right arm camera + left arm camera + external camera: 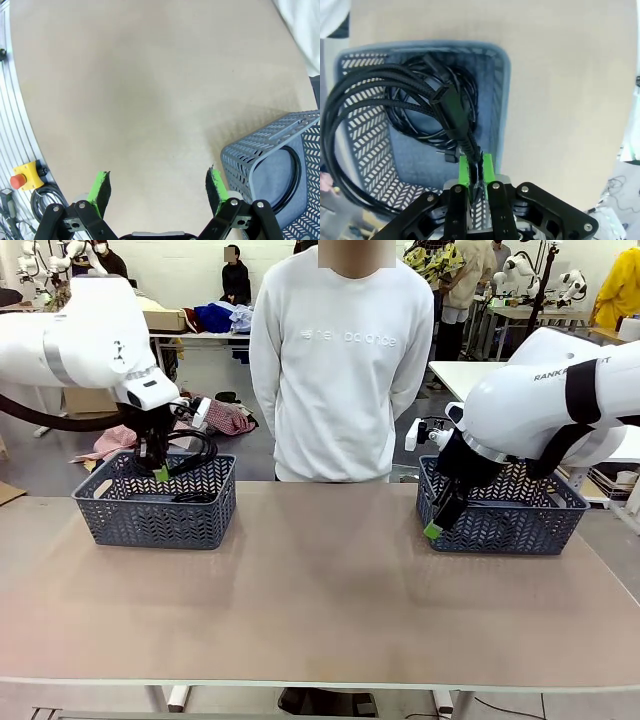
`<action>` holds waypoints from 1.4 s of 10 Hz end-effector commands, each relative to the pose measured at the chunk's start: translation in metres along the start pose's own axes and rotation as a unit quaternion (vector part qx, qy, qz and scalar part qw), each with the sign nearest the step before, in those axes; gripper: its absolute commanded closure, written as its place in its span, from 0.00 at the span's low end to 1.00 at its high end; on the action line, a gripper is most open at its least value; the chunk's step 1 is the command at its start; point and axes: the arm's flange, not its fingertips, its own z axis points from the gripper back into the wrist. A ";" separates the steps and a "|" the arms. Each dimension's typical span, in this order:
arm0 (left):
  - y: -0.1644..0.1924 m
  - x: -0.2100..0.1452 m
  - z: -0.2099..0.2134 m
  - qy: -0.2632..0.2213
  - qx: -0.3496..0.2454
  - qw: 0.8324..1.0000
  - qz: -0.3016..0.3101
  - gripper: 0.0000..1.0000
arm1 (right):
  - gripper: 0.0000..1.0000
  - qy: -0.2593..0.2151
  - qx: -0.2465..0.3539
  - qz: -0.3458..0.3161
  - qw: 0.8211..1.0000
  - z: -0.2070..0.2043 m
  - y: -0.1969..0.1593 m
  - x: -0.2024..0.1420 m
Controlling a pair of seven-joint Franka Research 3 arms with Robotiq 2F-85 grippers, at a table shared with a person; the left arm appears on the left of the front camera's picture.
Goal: Organize the cables according to human instructions.
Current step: Pick up a bundle of cables and place it in the basket indicated by the human.
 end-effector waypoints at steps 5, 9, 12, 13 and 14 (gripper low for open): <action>0.038 -0.010 -0.030 0.001 0.024 0.999 -0.028 1.00 | 0.00 0.004 -0.005 -0.001 1.000 0.001 -0.001 0.002; 0.045 -0.013 -0.045 -0.005 0.011 0.999 -0.043 0.69 | 0.00 0.004 -0.005 -0.001 1.000 0.001 -0.001 0.002; 0.049 -0.011 -0.041 -0.006 0.002 0.999 -0.046 0.49 | 0.00 0.004 -0.005 -0.001 1.000 0.001 -0.001 0.002; 0.051 -0.010 -0.037 -0.004 -0.001 0.999 -0.046 0.30 | 0.00 0.004 -0.005 -0.001 1.000 0.001 -0.001 0.002; 0.053 -0.010 -0.033 -0.004 -0.005 0.999 -0.046 0.29 | 0.00 0.004 -0.005 -0.001 1.000 0.001 -0.001 0.002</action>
